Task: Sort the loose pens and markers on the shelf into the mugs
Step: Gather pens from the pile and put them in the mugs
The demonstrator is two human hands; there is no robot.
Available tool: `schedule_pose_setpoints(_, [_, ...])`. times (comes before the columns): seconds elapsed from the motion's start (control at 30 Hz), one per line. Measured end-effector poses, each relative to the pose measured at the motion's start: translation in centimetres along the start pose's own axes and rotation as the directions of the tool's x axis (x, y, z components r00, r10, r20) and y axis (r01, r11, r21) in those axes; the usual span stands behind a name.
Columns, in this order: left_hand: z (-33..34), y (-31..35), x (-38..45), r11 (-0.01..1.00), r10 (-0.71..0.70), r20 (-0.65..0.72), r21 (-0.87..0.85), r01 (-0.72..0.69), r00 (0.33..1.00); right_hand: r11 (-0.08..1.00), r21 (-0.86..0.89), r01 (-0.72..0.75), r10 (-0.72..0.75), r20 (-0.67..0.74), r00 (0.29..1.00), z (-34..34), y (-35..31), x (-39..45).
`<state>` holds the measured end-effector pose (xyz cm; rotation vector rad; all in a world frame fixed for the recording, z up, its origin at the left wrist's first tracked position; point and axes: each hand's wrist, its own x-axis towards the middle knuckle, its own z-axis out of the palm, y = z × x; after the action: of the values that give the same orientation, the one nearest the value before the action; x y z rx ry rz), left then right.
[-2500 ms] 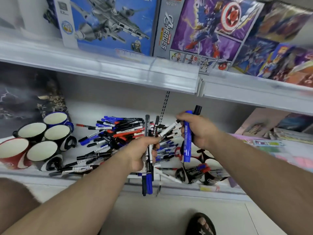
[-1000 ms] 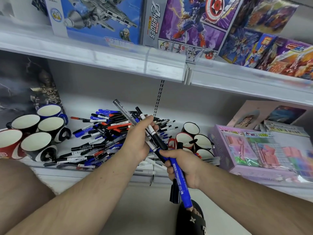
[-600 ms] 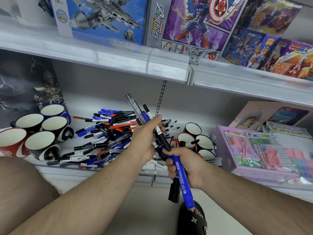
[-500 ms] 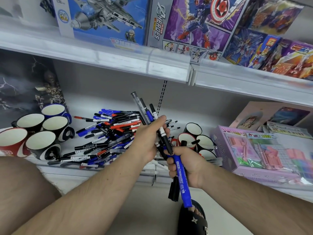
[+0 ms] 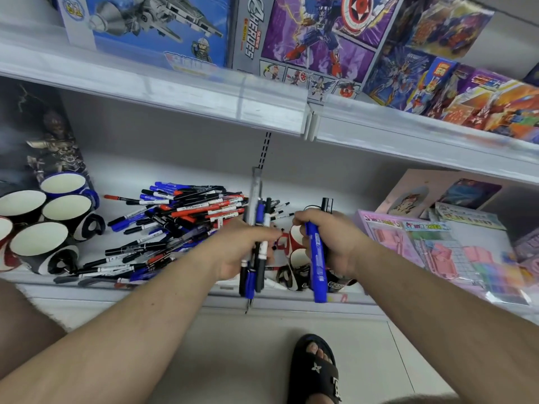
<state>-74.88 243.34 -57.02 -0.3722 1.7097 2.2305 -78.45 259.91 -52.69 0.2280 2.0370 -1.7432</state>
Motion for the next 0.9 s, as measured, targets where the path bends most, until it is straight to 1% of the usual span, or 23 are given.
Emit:
schedule_pose_setpoints(0.07, [1.1, -0.8, -0.1, 1.0, -0.02, 0.097, 0.015, 0.019, 0.995, 0.995, -0.064, 0.079, -0.084, -0.076, 0.994, 0.6, -0.2, 0.3])
schedule_pose_setpoints(0.13, [2.0, -1.1, -0.1, 0.999, -0.014, 0.166, -0.03, 0.019, 0.986, 0.988, -0.097, 0.121, -0.136, -0.17, 0.976, 1.1, -0.2, 0.6])
schedule_pose_setpoints(0.2, [2.6, -1.0, -0.1, 0.996, -0.01, 0.2, -0.087, 0.028, 0.98, 0.974, -0.163, 0.154, -0.192, -0.246, 0.95, 1.2, 0.0, 0.9])
schedule_pose_setpoints(0.27, [3.1, -0.7, -0.2, 0.995, 0.0, 0.212, -0.101, 0.021, 0.977, 0.972, -0.171, 0.162, -0.203, -0.255, 0.946, 1.2, 0.0, 0.7])
schedule_pose_setpoints(0.33, [3.2, -0.7, -0.2, 0.998, 0.01, 0.179, -0.069, 0.002, 0.984, 0.986, -0.123, 0.11, -0.136, -0.228, 0.964, 1.1, -0.2, 0.5])
schedule_pose_setpoints(0.4, [2.9, -0.9, -0.1, 0.998, 0.022, 0.143, -0.069, -0.012, 0.989, 0.999, 0.023, -0.025, 0.029, -0.176, 0.984, 0.5, -0.7, 0.4])
schedule_pose_setpoints(0.43, [2.7, -1.0, 0.0, 0.996, 0.027, 0.122, -0.083, -0.017, 0.992, 0.985, 0.137, -0.104, 0.121, -0.12, 0.985, -0.1, -0.8, 0.5])
schedule_pose_setpoints(0.47, [2.3, -1.1, 0.2, 0.995, 0.031, 0.093, -0.094, -0.022, 0.995, 0.954, 0.25, -0.163, 0.182, -0.056, 0.982, -0.7, -0.9, 0.6])
schedule_pose_setpoints(0.5, [1.9, -1.3, 0.4, 0.994, 0.034, 0.065, -0.102, -0.027, 0.997, 0.925, 0.328, -0.194, 0.212, -0.02, 0.977, -1.3, -0.9, 0.8])
schedule_pose_setpoints(0.53, [1.6, -1.4, 0.6, 0.994, 0.034, 0.044, -0.105, -0.029, 0.998, 0.911, 0.357, -0.208, 0.226, -0.007, 0.974, -1.8, -0.8, 0.9])
schedule_pose_setpoints(0.63, [0.8, -1.9, 1.1, 0.993, 0.037, -0.001, -0.114, -0.037, 0.999, 0.919, 0.325, -0.223, 0.234, 0.005, 0.972, -3.1, -0.4, 1.3])
schedule_pose_setpoints(0.7, [0.6, -1.9, 1.3, 0.99, 0.03, -0.016, -0.134, -0.032, 0.999, 0.914, 0.35, -0.206, 0.216, 0.012, 0.976, -3.9, -0.5, 1.4])
schedule_pose_setpoints(0.77, [0.4, -2.0, 1.5, 0.986, 0.022, -0.033, -0.166, -0.027, 0.999, 0.915, 0.365, -0.173, 0.198, -0.032, 0.98, -5.0, -0.7, 1.6])
schedule_pose_setpoints(0.8, [0.4, -2.0, 1.6, 0.985, 0.02, -0.039, -0.171, -0.027, 0.999, 0.926, 0.344, -0.159, 0.196, -0.077, 0.978, -5.7, -0.8, 1.7])
schedule_pose_setpoints(0.87, [0.4, -2.4, 1.9, 0.986, 0.027, -0.047, -0.165, -0.035, 0.999, 0.943, 0.286, -0.172, 0.218, -0.138, 0.966, -7.3, -0.7, 2.2])
schedule_pose_setpoints(0.9, [0.4, -2.6, 2.1, 0.987, 0.033, -0.051, -0.157, -0.041, 0.998, 0.945, 0.263, -0.194, 0.235, -0.135, 0.962, -7.9, -0.5, 2.5])
